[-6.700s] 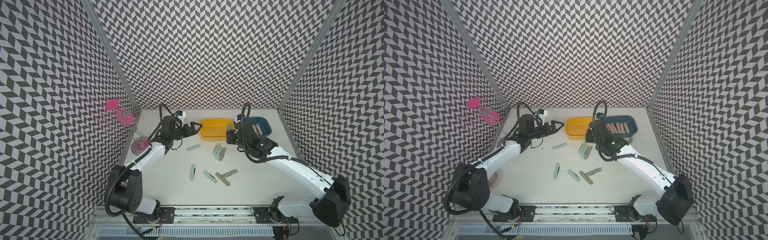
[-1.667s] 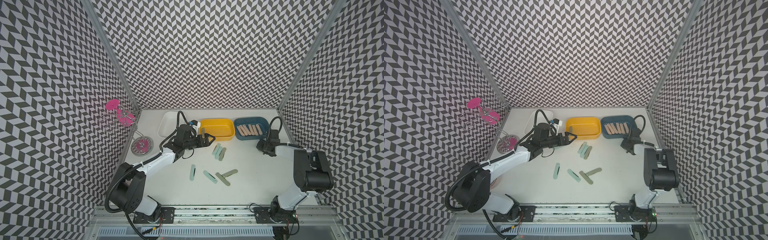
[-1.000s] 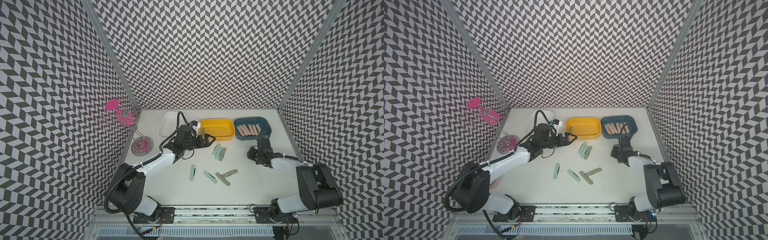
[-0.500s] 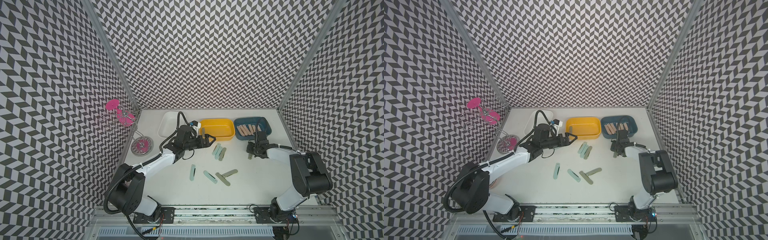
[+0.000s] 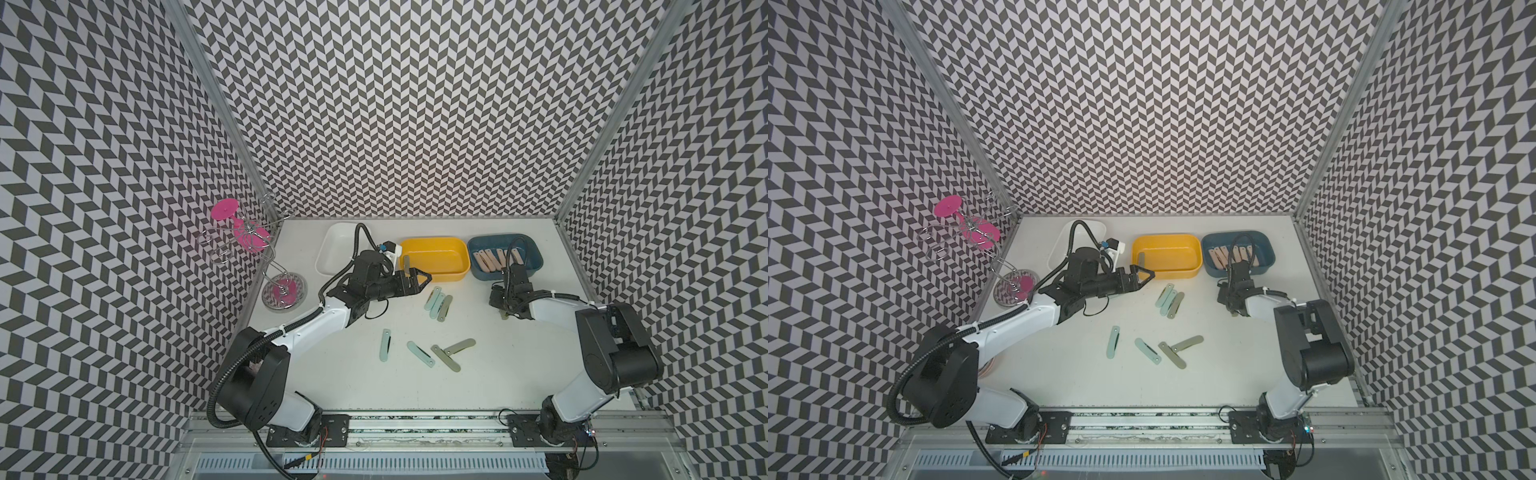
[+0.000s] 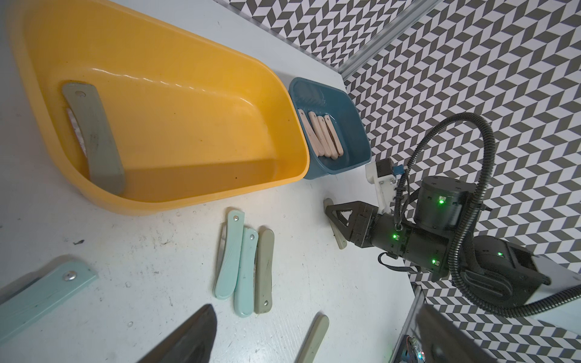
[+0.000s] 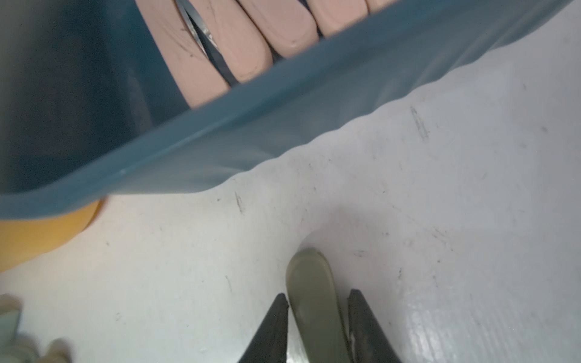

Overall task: Place the fruit knives into the storage box by color
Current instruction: Pick up the fruit knife from the center of the board.

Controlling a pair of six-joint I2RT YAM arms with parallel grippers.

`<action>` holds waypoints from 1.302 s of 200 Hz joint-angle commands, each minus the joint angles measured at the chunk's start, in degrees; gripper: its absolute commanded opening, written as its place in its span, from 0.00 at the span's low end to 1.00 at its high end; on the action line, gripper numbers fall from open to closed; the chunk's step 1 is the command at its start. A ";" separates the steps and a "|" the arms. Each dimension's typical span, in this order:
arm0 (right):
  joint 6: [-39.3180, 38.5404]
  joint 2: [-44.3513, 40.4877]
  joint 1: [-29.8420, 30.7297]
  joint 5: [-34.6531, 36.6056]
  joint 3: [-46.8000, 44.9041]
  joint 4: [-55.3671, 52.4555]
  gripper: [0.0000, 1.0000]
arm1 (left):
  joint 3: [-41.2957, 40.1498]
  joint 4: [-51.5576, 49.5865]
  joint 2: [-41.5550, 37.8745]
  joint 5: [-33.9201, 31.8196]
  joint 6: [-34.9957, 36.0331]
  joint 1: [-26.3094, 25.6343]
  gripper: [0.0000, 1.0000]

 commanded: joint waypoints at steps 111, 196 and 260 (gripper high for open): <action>-1.93 1.00 4.08 -2.62 0.31 -9.03 0.46 | -0.02 0.90 -1.22 -0.57 0.29 -0.16 1.00; -2.83 4.81 5.95 1.77 4.70 -13.08 0.29 | 0.35 1.25 -1.45 -0.20 0.03 -0.24 1.00; -0.77 4.71 4.69 -1.21 4.72 -10.75 0.20 | 0.44 1.08 -1.92 -0.22 0.08 -0.26 1.00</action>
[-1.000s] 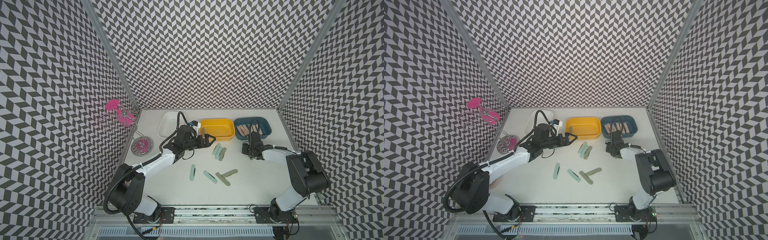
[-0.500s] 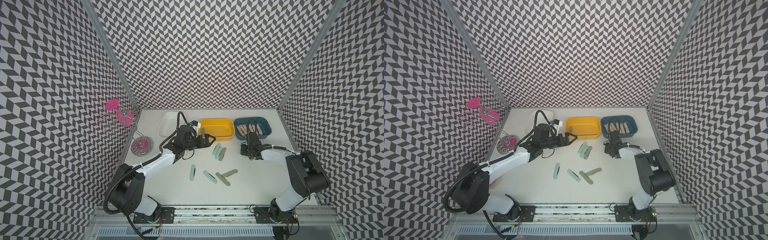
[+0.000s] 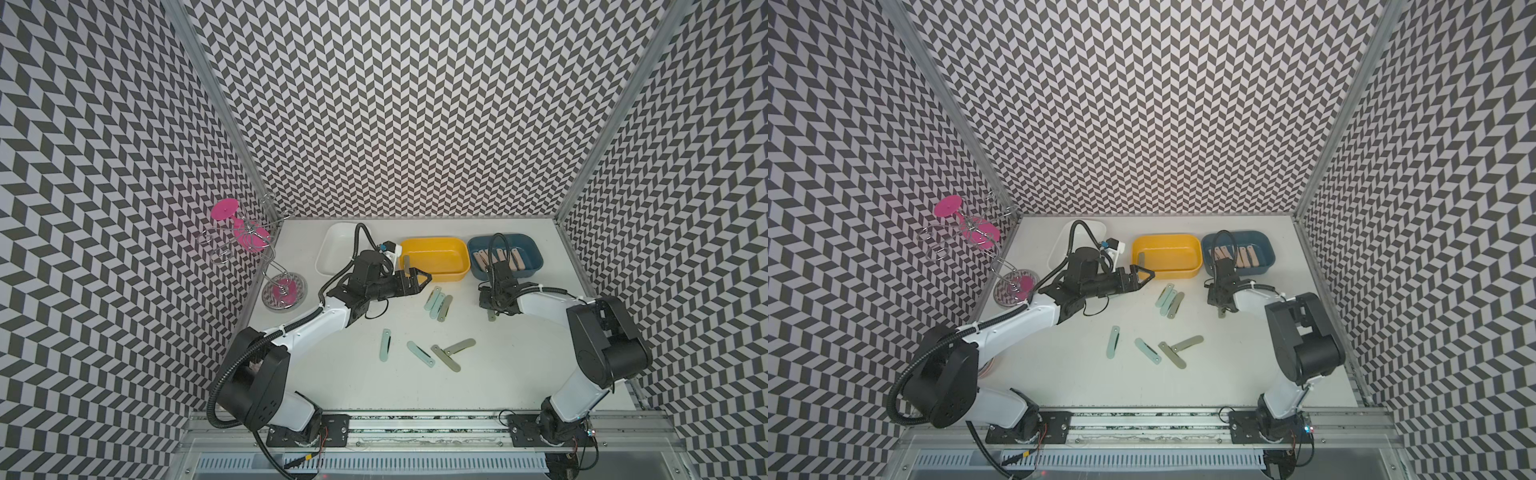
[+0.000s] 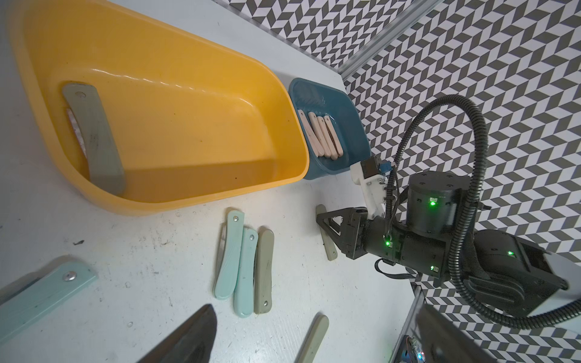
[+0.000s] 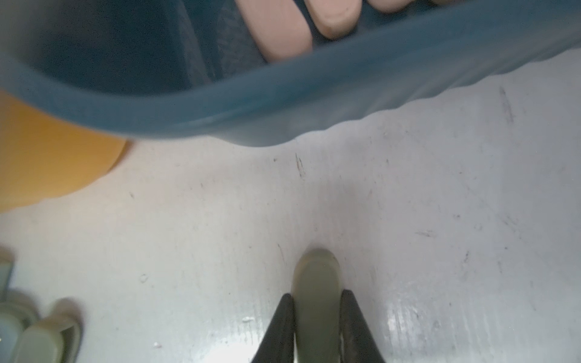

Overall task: Place the fruit knives into the storage box by color
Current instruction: Pick up the fruit knife from the center of the board.

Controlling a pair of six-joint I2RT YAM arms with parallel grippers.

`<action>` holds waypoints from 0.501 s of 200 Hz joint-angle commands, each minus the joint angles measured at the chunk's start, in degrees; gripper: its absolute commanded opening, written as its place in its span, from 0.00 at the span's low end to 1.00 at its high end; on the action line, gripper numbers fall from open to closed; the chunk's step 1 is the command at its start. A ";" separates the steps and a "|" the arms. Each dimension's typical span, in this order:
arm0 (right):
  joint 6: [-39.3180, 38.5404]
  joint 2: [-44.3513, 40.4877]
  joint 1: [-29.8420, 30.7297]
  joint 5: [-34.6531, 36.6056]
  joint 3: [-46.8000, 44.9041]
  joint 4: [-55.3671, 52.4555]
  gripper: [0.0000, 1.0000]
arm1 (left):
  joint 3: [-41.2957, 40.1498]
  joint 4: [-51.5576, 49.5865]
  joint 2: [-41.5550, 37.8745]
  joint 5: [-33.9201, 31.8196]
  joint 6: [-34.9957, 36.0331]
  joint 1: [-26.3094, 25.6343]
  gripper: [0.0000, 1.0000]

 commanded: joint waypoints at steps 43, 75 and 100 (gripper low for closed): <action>1.66 -0.72 -0.31 -4.23 -3.88 0.17 0.16 | 0.39 1.01 -1.83 -0.66 0.38 -0.18 1.00; 2.46 -5.17 -0.30 -6.53 -4.96 1.36 0.14 | 1.63 0.94 -1.10 -0.99 0.95 0.34 1.00; 2.74 -8.31 -0.29 -7.71 -4.17 1.02 0.14 | 2.69 0.92 -0.28 -0.97 1.12 1.34 1.00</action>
